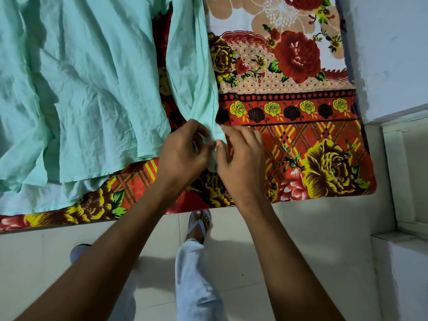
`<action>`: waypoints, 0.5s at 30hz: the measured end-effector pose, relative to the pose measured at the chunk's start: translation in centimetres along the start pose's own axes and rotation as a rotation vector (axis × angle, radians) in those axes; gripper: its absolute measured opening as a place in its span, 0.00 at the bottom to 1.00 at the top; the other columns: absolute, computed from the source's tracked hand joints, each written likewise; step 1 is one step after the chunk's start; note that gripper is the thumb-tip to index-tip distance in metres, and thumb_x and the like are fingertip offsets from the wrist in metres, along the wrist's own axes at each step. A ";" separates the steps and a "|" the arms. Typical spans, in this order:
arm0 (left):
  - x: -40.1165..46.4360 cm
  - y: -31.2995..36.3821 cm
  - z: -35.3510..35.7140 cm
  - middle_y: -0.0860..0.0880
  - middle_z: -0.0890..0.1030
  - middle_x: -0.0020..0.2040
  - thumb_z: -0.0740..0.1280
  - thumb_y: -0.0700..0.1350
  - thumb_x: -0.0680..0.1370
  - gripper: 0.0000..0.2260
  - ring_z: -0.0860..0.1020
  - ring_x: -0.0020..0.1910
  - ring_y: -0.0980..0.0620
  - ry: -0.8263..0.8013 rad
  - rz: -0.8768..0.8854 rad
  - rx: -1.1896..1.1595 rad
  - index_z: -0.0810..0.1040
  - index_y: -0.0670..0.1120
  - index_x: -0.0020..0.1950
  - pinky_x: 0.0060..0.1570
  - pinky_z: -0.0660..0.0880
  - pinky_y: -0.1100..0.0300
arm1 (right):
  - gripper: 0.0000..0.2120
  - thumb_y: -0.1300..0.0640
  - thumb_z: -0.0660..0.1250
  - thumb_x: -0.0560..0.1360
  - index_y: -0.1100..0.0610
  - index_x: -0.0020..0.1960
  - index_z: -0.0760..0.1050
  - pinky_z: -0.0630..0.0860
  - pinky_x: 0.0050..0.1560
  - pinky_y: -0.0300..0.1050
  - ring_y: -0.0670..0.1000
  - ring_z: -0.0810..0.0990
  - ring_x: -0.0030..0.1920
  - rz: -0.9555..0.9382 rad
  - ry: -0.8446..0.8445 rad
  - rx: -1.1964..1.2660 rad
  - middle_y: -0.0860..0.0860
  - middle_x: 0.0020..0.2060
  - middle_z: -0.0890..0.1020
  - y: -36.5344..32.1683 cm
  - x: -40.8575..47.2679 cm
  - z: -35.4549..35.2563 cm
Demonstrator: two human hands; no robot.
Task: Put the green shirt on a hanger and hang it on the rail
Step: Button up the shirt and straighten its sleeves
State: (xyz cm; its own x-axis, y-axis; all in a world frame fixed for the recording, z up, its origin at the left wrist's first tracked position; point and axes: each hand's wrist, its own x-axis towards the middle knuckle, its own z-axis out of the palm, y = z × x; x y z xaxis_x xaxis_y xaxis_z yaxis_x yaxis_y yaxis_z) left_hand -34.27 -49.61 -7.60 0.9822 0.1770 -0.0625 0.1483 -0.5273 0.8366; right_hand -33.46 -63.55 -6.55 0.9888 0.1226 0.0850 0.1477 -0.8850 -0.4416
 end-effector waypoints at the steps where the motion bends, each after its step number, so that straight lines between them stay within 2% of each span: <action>1: 0.3 -0.1 -0.6 0.53 0.79 0.40 0.74 0.44 0.76 0.08 0.78 0.36 0.55 0.001 0.036 0.025 0.79 0.45 0.52 0.36 0.74 0.58 | 0.18 0.54 0.68 0.79 0.57 0.68 0.78 0.75 0.61 0.49 0.53 0.75 0.64 -0.036 -0.025 -0.003 0.52 0.62 0.80 -0.3 0.5 0.3; 5: 2.0 -0.5 -2.2 0.52 0.81 0.44 0.75 0.42 0.75 0.08 0.78 0.37 0.54 -0.038 0.050 0.071 0.80 0.46 0.53 0.40 0.76 0.57 | 0.22 0.56 0.67 0.79 0.58 0.72 0.74 0.74 0.66 0.57 0.55 0.73 0.70 -0.066 -0.053 -0.011 0.53 0.69 0.77 -1.0 2.9 0.8; 8: 4.1 -0.8 -3.9 0.50 0.82 0.43 0.75 0.41 0.75 0.08 0.78 0.39 0.56 0.045 0.069 0.068 0.81 0.45 0.52 0.43 0.74 0.68 | 0.21 0.56 0.65 0.79 0.58 0.71 0.75 0.73 0.67 0.58 0.55 0.73 0.70 -0.125 -0.027 0.018 0.53 0.68 0.78 -2.1 5.1 1.4; 9: 4.9 -0.8 -4.5 0.50 0.82 0.43 0.74 0.41 0.74 0.07 0.78 0.40 0.56 0.088 0.078 0.061 0.81 0.45 0.51 0.43 0.74 0.68 | 0.21 0.56 0.66 0.79 0.58 0.71 0.76 0.72 0.68 0.58 0.55 0.73 0.70 -0.153 -0.027 0.009 0.53 0.68 0.79 -2.4 5.8 1.7; 12: 7.7 -2.0 -6.8 0.51 0.82 0.44 0.72 0.41 0.75 0.05 0.81 0.43 0.53 0.203 0.088 0.027 0.81 0.45 0.50 0.43 0.79 0.52 | 0.20 0.57 0.67 0.79 0.58 0.70 0.76 0.71 0.69 0.58 0.55 0.74 0.70 -0.240 -0.028 -0.012 0.53 0.67 0.79 -4.2 8.4 3.7; 15: 10.9 -4.5 -10.0 0.52 0.82 0.47 0.71 0.42 0.76 0.06 0.81 0.45 0.52 0.270 0.069 0.022 0.81 0.46 0.52 0.42 0.80 0.48 | 0.19 0.57 0.67 0.79 0.59 0.69 0.77 0.71 0.70 0.57 0.56 0.74 0.70 -0.300 -0.011 0.020 0.53 0.66 0.80 -7.7 12.2 6.5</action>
State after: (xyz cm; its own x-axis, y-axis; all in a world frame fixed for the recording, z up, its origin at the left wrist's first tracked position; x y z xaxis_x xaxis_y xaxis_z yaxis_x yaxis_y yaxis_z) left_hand -25.42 -37.03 -6.58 0.9241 0.3539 0.1440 0.0876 -0.5630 0.8218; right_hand -22.40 -52.28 -7.91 0.9010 0.3825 0.2047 0.4339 -0.7991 -0.4162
